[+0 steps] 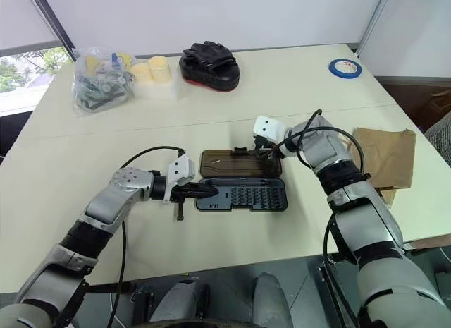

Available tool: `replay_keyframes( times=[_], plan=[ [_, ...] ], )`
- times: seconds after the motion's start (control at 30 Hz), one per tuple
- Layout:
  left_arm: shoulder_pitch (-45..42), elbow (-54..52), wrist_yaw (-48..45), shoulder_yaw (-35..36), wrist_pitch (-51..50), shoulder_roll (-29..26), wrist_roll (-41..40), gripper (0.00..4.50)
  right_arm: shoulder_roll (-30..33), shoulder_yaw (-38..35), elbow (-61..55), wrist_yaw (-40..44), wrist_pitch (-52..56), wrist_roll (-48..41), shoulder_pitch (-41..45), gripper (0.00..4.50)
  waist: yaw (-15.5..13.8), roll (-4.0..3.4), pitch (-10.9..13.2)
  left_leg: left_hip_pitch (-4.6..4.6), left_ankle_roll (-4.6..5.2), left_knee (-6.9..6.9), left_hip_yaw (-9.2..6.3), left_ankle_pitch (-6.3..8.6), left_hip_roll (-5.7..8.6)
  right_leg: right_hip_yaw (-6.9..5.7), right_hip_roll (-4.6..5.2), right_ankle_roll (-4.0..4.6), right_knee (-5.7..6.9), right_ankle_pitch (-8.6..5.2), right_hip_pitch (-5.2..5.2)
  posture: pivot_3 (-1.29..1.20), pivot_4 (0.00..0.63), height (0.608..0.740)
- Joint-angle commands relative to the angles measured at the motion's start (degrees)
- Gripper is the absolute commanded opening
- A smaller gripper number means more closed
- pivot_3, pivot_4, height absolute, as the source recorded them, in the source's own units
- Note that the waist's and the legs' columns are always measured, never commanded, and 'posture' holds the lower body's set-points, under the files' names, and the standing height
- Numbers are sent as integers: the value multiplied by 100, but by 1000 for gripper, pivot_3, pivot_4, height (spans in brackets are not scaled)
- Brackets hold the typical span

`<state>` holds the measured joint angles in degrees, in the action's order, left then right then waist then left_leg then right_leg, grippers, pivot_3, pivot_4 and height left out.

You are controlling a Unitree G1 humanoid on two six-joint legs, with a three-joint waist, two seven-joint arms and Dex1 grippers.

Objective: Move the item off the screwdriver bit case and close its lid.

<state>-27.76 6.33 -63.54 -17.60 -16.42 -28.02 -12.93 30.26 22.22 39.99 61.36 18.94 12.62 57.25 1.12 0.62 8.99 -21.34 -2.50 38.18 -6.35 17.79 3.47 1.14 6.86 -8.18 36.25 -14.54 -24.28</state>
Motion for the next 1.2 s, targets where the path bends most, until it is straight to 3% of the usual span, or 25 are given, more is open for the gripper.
replay_keyframes(
  times=[0.03,0.1,0.2,0.23,0.57,0.7,0.97,1.2],
  plan=[
    [16,69,48,29,48,10,111,0,-34,205,666,-5,-197,273,-15,1373,0,1,-3,0,0,0,-1,0,0,0,0,0,0,0,0,0,150,740],
    [4,93,65,33,79,26,124,0,-69,201,966,34,-266,281,78,1373,0,1,-5,1,-2,1,-1,-1,0,0,0,0,0,0,1,0,150,740],
    [-9,110,82,52,108,47,139,0,-98,244,1370,39,-482,352,168,560,1,5,-33,3,-4,1,-1,-2,0,-1,0,0,0,0,6,0,150,740],
    [-13,112,87,61,112,56,145,0,-104,257,1477,37,-545,378,185,76,3,6,-45,7,-4,1,-2,-2,0,-1,0,0,0,0,10,0,150,740],
    [-1,72,133,144,102,53,140,0,-147,344,1900,78,-1062,553,235,27,-24,13,-74,95,31,-14,-13,18,0,-6,-3,1,-17,-1,103,0,150,740],
    [-8,48,190,233,39,51,85,0,-22,452,1622,-313,-1591,815,216,27,2,13,-74,96,25,-14,-21,15,0,-5,-3,1,-17,-1,102,0,150,740],
    [-394,129,619,896,-532,260,-342,0,458,423,-299,-1122,-2211,1323,-370,27,-37,8,-68,83,26,-9,-23,15,0,-4,-3,1,-11,-1,88,0,150,740],
    [-921,417,1100,1586,-808,337,-609,0,759,151,-2618,-1679,-1773,1809,-1380,27,-10,5,-66,-3,-2,-6,-20,-1,0,-3,-2,0,-5,0,-2,0,150,740]
  ],
)
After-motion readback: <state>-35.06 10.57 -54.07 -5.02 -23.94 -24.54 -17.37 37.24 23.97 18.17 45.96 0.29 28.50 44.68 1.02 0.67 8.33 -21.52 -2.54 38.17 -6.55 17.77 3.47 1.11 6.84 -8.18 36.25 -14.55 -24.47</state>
